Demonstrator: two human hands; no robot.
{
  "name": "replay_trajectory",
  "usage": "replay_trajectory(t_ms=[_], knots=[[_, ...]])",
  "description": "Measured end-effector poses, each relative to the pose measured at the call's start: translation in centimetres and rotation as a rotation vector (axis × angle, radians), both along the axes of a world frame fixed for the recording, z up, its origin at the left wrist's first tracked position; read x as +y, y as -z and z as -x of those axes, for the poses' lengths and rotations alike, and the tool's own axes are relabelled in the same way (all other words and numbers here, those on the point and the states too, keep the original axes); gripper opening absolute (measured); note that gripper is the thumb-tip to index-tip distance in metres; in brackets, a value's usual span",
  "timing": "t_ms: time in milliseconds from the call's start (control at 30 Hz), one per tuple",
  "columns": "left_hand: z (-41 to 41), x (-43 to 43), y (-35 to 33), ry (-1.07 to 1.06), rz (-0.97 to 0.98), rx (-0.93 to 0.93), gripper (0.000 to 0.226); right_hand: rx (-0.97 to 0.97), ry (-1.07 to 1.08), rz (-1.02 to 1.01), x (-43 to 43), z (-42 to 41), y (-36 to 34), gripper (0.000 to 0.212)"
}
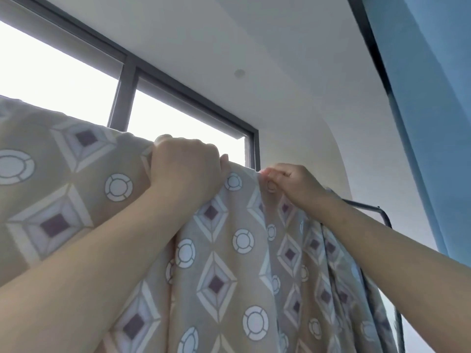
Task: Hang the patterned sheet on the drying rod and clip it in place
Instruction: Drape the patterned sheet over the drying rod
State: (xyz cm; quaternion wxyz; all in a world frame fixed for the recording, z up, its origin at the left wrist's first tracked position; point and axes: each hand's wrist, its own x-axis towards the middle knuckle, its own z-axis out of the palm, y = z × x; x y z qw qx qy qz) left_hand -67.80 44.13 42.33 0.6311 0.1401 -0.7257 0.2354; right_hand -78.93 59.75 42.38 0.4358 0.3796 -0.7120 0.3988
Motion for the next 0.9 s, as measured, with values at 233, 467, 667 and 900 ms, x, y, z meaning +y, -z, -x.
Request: replay_trajectory(t_ms=[233, 467, 667, 900], knots=[[-0.3, 0.3, 0.1, 0.010, 0.025, -0.003, 0.051, -0.094, 0.059, 0.081, 0.4, 1.6, -0.9, 0.015], [-1.0, 0.8, -0.2, 0.027, 0.078, 0.036, 0.052, -0.152, 0.676, 0.120, 3.5, 3.4, -1.6, 0.018], [-0.5, 0.0, 0.2, 0.015, 0.075, 0.044, 0.056, -0.092, -0.131, 0.022, -0.9, 0.4, -0.5, 0.024], [-0.6, 0.1, 0.2, 0.011, 0.123, 0.042, 0.052, -0.175, 0.631, 0.002, 2.1, 2.7, -2.1, 0.022]])
